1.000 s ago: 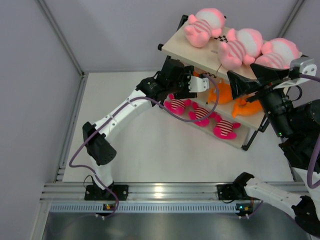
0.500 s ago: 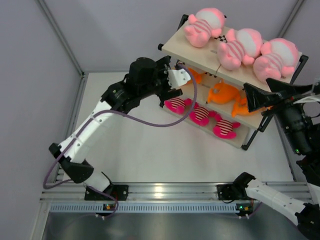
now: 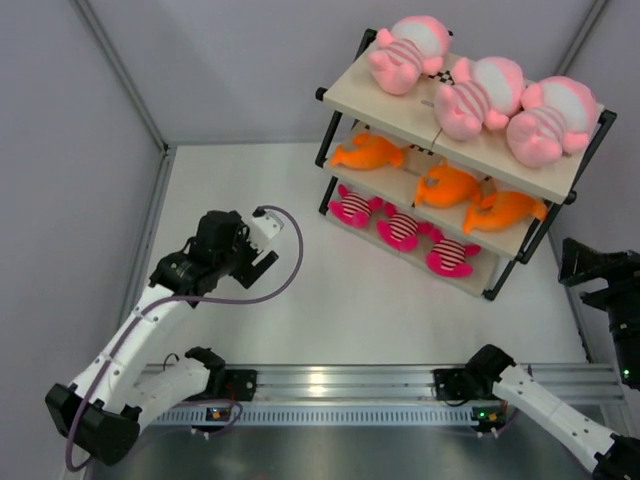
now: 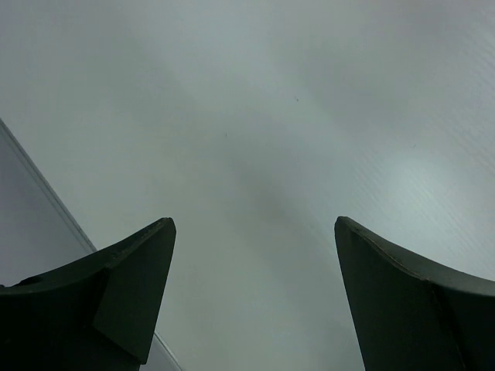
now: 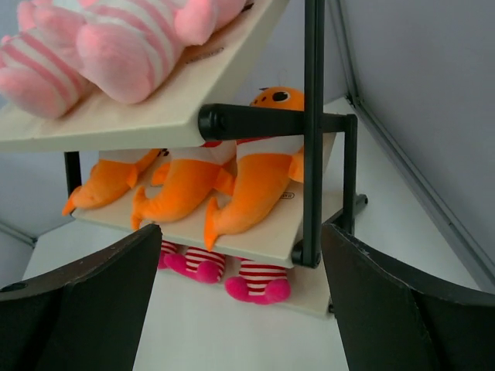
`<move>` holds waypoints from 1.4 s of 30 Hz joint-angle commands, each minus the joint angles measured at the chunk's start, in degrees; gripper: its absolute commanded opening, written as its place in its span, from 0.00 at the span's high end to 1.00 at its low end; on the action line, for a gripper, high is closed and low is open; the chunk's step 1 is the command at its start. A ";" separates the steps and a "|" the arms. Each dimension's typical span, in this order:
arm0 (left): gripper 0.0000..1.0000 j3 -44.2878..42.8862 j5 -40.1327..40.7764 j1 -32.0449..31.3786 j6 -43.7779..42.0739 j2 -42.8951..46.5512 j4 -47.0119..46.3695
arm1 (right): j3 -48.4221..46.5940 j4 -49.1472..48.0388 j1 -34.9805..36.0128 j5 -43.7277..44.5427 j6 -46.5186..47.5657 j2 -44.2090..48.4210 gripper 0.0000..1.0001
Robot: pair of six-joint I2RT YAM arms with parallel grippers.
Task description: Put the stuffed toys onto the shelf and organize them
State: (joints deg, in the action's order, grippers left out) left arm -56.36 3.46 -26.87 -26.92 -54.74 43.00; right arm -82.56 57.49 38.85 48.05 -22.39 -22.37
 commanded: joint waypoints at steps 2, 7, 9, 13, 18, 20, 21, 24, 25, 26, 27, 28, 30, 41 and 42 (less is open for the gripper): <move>0.10 6.94 5.40 3.31 6.26 7.44 -3.27 | 7.39 0.96 0.00 -1.27 0.41 2.94 0.16; 0.09 15.56 4.54 8.06 10.21 12.28 -5.38 | 10.58 1.57 0.08 -2.44 5.95 5.05 0.11; 0.09 17.15 1.65 10.07 10.13 14.73 -6.00 | 13.03 1.22 0.08 -0.68 7.53 8.28 0.10; 0.07 18.13 2.17 12.46 9.69 17.12 -6.53 | 18.66 -0.80 0.17 1.07 9.56 16.02 0.10; 0.01 17.86 2.25 13.86 10.57 17.30 -7.49 | 24.20 -4.84 0.79 1.43 10.61 26.75 0.11; 0.02 17.95 3.21 14.39 11.53 17.91 -8.63 | 23.86 -4.41 1.14 1.78 10.18 27.55 0.12; 0.02 17.86 3.65 14.57 12.23 18.18 -8.90 | 23.77 -4.32 1.57 1.78 10.26 27.56 0.12; 0.01 17.77 4.79 15.44 13.38 18.53 -10.04 | 23.85 -4.50 2.02 0.38 10.96 25.89 0.12; 0.01 17.77 5.06 15.53 13.73 18.44 -10.31 | 23.85 -4.58 2.11 -0.23 11.05 25.10 0.12; 0.01 17.77 6.11 15.71 13.99 18.53 -10.40 | 23.85 -4.50 2.19 -0.67 11.05 23.18 0.12; 0.01 17.77 6.46 15.80 14.52 18.53 -11.01 | 23.85 -4.50 2.19 -1.20 10.97 22.90 0.12; 0.01 17.86 6.99 15.89 14.87 18.53 -11.19 | 23.94 -4.67 2.11 -2.60 11.05 20.98 0.12; 0.01 17.78 7.17 15.97 14.96 18.62 -11.28 | 24.03 -4.85 2.11 -4.10 11.40 18.16 0.11; 0.01 18.04 5.59 16.06 14.00 19.14 -11.27 | 25.61 -7.31 2.11 -18.60 12.64 11.48 0.11; 0.01 18.04 5.59 16.06 14.08 18.97 -11.19 | 25.79 -7.57 2.19 -18.96 12.64 11.12 0.11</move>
State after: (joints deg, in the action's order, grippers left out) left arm -38.02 9.28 -11.22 -13.43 -36.45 35.40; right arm -56.97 53.82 40.45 35.00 -10.79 -8.84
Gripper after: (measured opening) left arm 0.984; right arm 0.889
